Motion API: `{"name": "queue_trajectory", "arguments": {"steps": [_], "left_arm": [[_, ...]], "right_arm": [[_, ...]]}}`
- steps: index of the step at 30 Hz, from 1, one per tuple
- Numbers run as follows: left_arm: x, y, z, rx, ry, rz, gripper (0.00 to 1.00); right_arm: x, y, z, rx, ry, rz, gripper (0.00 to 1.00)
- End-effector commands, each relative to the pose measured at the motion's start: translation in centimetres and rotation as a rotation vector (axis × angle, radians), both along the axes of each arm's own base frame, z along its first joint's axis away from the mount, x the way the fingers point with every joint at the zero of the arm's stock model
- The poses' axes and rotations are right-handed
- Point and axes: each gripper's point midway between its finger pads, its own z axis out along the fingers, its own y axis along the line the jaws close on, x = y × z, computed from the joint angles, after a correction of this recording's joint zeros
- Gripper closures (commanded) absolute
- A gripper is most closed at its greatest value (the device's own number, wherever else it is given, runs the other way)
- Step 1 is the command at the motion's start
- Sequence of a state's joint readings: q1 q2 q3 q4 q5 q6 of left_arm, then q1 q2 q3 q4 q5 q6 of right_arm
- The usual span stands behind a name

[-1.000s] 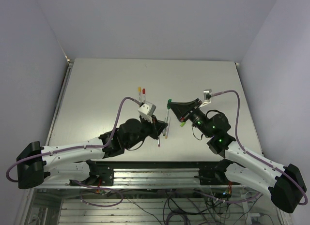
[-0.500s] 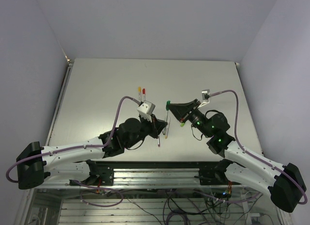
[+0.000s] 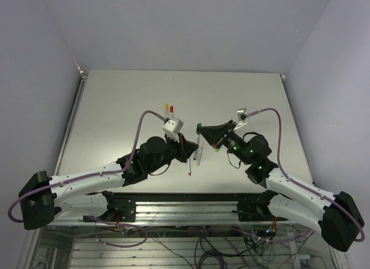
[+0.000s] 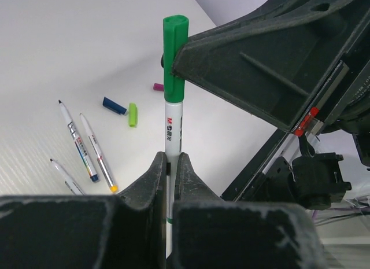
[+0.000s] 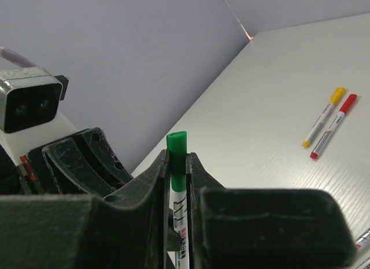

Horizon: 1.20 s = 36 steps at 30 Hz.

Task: Insert the pens into the pen caps

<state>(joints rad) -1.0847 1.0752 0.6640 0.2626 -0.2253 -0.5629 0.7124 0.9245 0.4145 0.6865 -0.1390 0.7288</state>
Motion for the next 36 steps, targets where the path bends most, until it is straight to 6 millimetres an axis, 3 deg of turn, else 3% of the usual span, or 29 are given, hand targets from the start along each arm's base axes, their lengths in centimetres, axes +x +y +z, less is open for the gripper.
{"name": "queue_trajectory", "arguments": {"steps": [1, 10, 17, 21, 25, 28, 31, 36], "left_arm": [[2.3, 0.9, 8.8, -0.293, -0.129, 0.057, 0.93], [3.5, 1.6, 11.7, -0.433, -0.168, 0.014, 0.93], [4.1, 2.3, 13.5, -0.417, -0.220, 0.040, 0.93], [4.4, 2.5, 13.4, -0.394, -0.221, 0.050, 0.93], [4.4, 2.3, 11.6, -0.374, -0.176, 0.048, 0.93], [4.4, 2.2, 9.0, -0.330, -0.114, 0.055, 0.93], [4.4, 2.6, 6.0, -0.283, -0.054, 0.077, 0.93], [5.7, 4.3, 0.1, -0.119, 0.033, 0.197, 0.93]], "right_arm": [[-2.4, 1.0, -5.4, -0.136, 0.114, 0.130, 1.00], [-4.6, 1.9, -7.6, -0.181, 0.152, 0.262, 1.00], [-5.3, 2.0, -9.6, -0.212, 0.205, 0.282, 1.00], [-5.2, 1.9, -9.7, -0.216, 0.208, 0.266, 1.00], [-3.5, 1.5, -8.6, -0.221, 0.194, 0.181, 1.00], [-1.9, 1.2, -7.2, -0.223, 0.175, 0.103, 0.99], [-0.7, 1.1, -4.4, -0.194, 0.122, 0.052, 0.82], [0.7, -0.1, -0.9, -0.174, 0.075, -0.052, 0.69]]}}
